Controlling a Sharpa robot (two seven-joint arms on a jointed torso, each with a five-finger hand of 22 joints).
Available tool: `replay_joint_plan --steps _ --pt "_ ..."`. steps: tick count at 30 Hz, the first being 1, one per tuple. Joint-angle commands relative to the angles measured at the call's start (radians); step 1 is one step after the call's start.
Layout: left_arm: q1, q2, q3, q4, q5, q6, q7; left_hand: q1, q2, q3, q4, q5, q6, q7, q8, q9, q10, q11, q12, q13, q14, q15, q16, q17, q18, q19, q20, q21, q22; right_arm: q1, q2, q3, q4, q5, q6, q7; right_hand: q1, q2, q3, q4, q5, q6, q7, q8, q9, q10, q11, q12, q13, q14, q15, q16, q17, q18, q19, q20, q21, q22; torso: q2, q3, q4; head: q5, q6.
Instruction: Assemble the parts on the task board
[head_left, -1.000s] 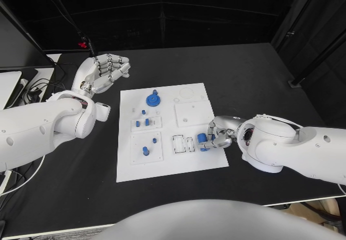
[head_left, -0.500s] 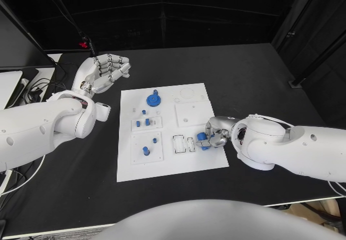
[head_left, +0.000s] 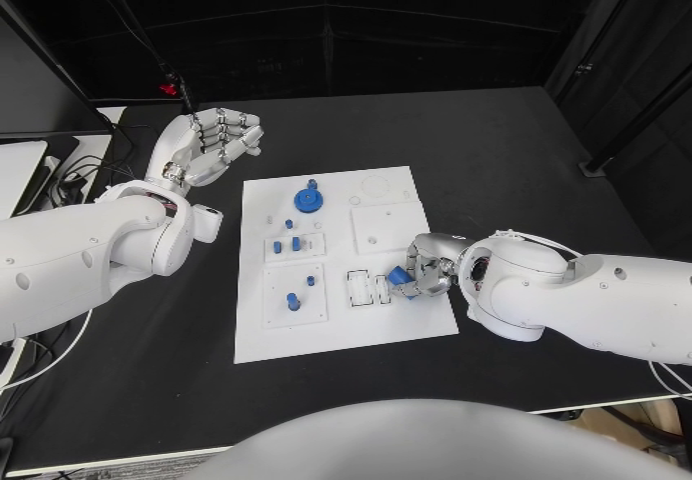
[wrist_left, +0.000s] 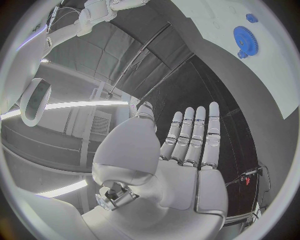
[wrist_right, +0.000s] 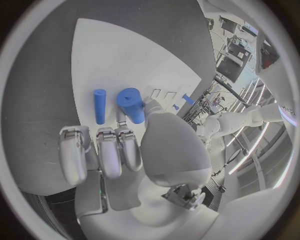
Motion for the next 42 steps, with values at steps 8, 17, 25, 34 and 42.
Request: replay_joint_plan --steps 8,17,25,34,42 --pt "0.001 -0.002 0.001 0.001 0.003 0.008 0.007 0.011 -0.001 0.001 -0.001 0.006 0.006 0.063 0.006 -0.001 0.000 -0.008 0.004 -0.001 0.007 -0.001 0.004 -0.002 0.011 0.007 -0.002 0.006 -0.002 -0.012 -0.028 -0.011 0.012 0.400 -0.168 0.129 0.037 0.008 0.074 -0.023 0.046 0.175 -0.082 -0.100 -0.450 0.104 -0.024 0.003 0.263 0.106 -0.023 0.002 0.263 -0.007 0.103 -0.019 0.003 0.263 0.000 0.0002 -0.0001 0.009 0.000" --pt "0.000 0.000 0.001 -0.002 0.003 0.008 0.005 0.012 -0.001 0.001 -0.001 0.006 0.006 0.063 0.006 -0.001 0.000 -0.008 0.004 -0.001 0.007 -0.001 0.004 -0.002 0.011 0.007 -0.002 0.006 -0.002 0.001 -0.106 -0.009 0.083 0.481 -0.223 0.183 0.035 -0.001 0.079 -0.026 0.051 0.186 -0.082 -0.120 -0.456 0.104 -0.025 0.003 0.263 0.106 -0.025 0.002 0.263 -0.007 0.103 -0.022 0.003 0.263 0.000 -0.0007 0.0005 0.013 0.000" --pt "-0.002 0.003 0.001 -0.004 0.003 0.010 0.004 0.012 -0.001 0.001 -0.001 0.007 0.006 0.063 0.006 -0.001 0.000 -0.008 0.004 -0.001 0.007 -0.001 0.004 -0.003 0.011 0.007 -0.002 0.006 -0.002 0.036 -0.116 -0.009 0.101 0.612 -0.229 0.267 0.024 -0.009 0.080 -0.022 0.058 0.188 -0.077 -0.147 -0.463 0.104 -0.022 0.003 0.263 0.106 -0.025 0.002 0.263 -0.007 0.103 -0.023 0.003 0.263 0.002 0.0004 0.0024 0.013 0.000" --pt "-0.002 0.005 0.001 -0.005 0.003 0.010 0.004 0.012 -0.001 0.001 -0.001 0.007 0.006 0.063 0.006 -0.001 0.000 -0.008 0.004 -0.001 0.007 -0.001 0.004 -0.003 0.011 0.007 -0.002 0.006 -0.002 0.042 -0.089 -0.008 0.080 0.742 -0.173 0.338 -0.012 -0.019 0.057 0.002 0.081 0.199 -0.070 -0.181 -0.470 0.104 -0.015 0.003 0.263 0.106 -0.022 0.002 0.263 -0.007 0.103 -0.021 0.003 0.263 0.000 -0.0011 0.0005 0.024 0.000" --pt "-0.002 0.006 0.001 -0.005 0.003 0.010 0.003 0.012 -0.001 0.001 -0.001 0.007 0.006 0.063 0.006 -0.001 0.000 -0.008 0.004 -0.001 0.007 -0.001 0.004 -0.003 0.011 0.007 -0.002 0.006 -0.002 0.043 -0.048 -0.008 0.044 0.742 -0.115 0.275 -0.045 -0.023 0.028 0.028 0.086 0.206 -0.067 -0.199 -0.472 0.104 -0.012 0.003 0.263 0.106 -0.021 0.002 0.263 -0.007 0.103 -0.020 0.003 0.263 0.000 -0.0008 0.0015 0.030 0.000"
